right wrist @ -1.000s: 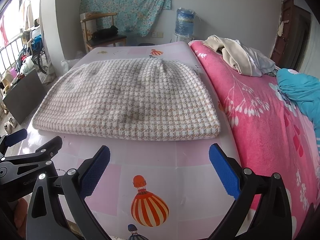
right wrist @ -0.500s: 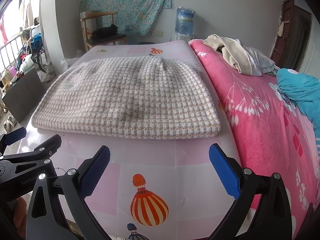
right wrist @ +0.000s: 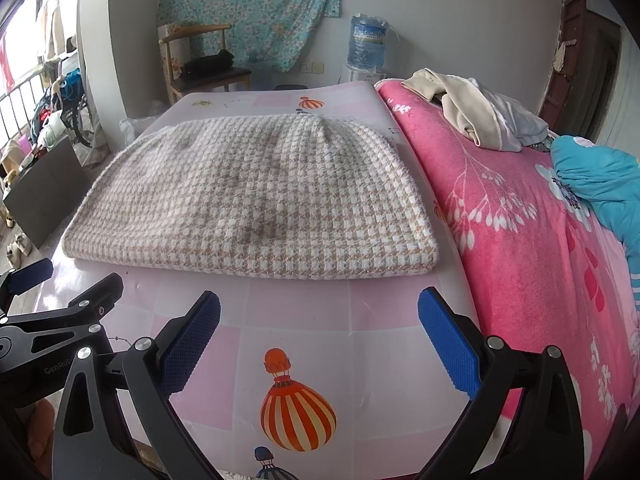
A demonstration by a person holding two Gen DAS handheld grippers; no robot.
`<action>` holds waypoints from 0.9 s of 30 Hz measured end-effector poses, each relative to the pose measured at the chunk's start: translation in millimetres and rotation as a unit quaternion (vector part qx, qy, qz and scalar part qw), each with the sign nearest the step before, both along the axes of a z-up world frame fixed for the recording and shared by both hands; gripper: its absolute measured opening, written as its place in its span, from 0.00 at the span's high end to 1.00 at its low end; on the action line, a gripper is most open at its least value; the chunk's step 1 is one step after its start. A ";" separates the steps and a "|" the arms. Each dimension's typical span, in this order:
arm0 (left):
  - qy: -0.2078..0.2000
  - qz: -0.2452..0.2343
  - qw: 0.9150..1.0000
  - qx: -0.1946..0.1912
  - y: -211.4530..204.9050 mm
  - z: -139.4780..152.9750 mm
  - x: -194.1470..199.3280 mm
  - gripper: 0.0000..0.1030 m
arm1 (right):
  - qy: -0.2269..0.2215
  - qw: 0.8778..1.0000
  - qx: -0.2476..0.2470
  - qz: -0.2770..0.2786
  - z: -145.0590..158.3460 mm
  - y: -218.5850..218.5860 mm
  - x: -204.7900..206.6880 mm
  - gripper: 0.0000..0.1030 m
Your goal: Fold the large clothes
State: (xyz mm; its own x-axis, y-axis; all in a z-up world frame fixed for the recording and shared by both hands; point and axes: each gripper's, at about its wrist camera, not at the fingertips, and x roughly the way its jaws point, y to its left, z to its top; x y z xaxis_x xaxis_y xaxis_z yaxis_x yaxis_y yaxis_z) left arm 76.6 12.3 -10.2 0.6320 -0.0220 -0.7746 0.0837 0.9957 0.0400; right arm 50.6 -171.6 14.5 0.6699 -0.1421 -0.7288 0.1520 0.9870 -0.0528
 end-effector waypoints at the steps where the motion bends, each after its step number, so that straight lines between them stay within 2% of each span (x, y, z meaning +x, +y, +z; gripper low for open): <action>1: 0.000 0.000 1.000 0.000 0.1 0.0 0.1 0.08 | 0.000 1.000 0.000 -0.001 -0.3 -0.6 0.0 0.06; 27: 0.000 -0.002 1.000 -0.002 -0.4 1.0 0.2 0.08 | 0.004 1.000 -0.002 -0.001 1.4 1.8 3.5 0.06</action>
State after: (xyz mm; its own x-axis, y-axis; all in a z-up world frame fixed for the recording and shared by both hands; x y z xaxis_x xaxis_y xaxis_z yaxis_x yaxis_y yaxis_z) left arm 76.8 11.8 -9.2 0.6319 -0.0273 -0.7746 0.0875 0.9955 0.0363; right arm 54.1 -169.8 16.0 0.6638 -0.1462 -0.7335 0.1538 0.9864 -0.0573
